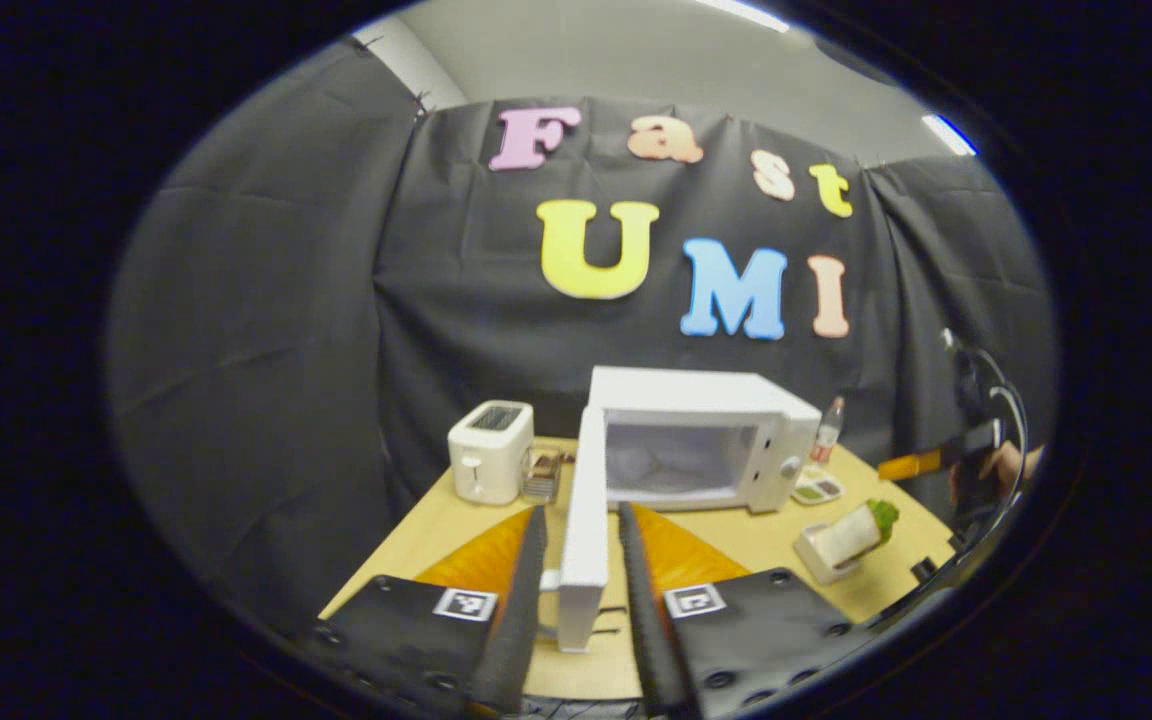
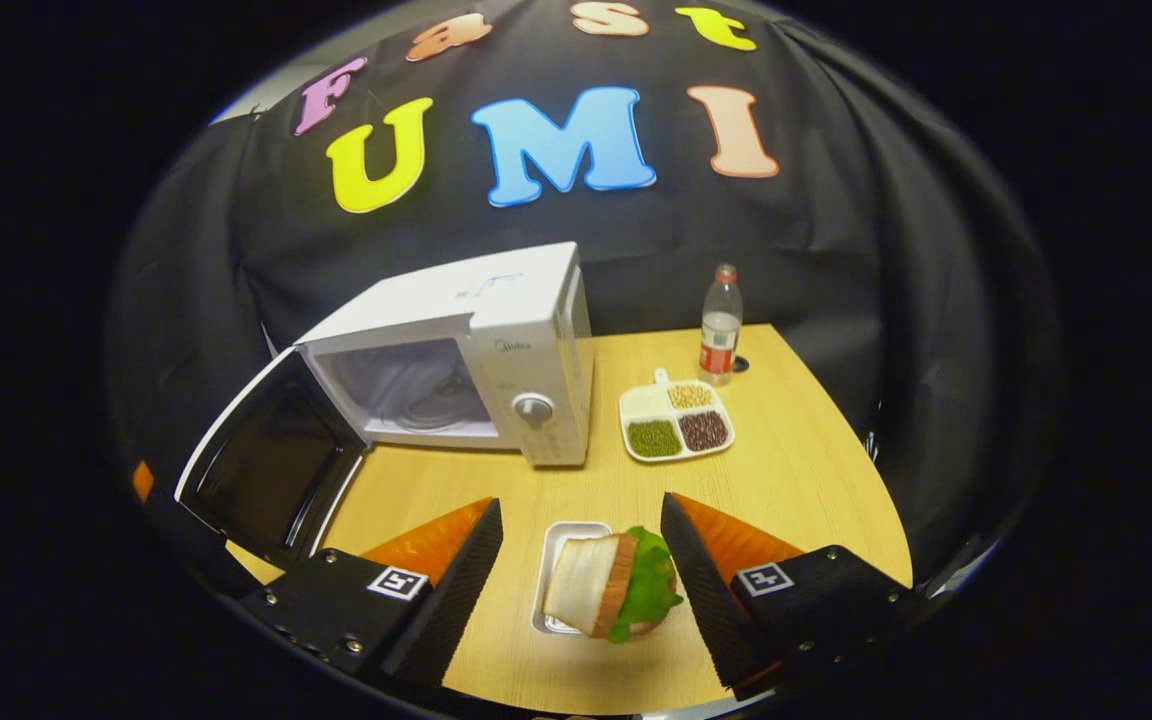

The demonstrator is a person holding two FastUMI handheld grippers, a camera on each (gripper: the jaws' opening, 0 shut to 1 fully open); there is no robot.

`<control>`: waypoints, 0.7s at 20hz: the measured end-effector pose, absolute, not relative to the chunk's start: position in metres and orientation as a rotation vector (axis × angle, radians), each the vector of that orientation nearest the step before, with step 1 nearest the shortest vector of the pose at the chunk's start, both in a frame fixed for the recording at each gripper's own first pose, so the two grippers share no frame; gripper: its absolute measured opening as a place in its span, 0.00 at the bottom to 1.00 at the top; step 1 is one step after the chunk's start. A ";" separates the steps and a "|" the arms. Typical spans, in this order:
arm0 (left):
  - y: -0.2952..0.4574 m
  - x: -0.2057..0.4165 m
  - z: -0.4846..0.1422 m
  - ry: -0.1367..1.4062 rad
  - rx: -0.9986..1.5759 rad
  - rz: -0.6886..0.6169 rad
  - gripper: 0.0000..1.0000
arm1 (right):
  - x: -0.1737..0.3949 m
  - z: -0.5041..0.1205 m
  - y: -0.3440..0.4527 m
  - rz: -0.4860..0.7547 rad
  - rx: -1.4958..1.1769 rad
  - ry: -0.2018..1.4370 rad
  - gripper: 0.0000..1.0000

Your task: Open the microwave oven with the left hand, put the food in, and close the microwave oven.

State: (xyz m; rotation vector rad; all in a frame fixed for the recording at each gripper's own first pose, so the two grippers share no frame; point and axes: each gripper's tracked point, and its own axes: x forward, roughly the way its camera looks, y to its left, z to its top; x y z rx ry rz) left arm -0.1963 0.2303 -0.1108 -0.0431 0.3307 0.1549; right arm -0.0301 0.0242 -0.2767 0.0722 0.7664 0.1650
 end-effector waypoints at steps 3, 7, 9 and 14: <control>0.181 -0.156 -0.078 0.249 -0.047 0.138 0.99 | -0.038 -0.303 0.008 0.167 0.135 0.871 0.96; 0.116 -0.110 -0.070 0.221 -0.064 0.074 0.96 | -0.045 -0.334 0.003 0.190 0.231 0.971 0.98; 0.096 -0.095 -0.071 0.229 -0.051 0.060 0.96 | -0.045 -0.349 0.005 0.202 0.271 1.020 0.96; 0.077 -0.073 -0.074 0.271 0.010 0.104 0.96 | -0.049 -0.385 0.012 0.232 0.302 1.118 0.95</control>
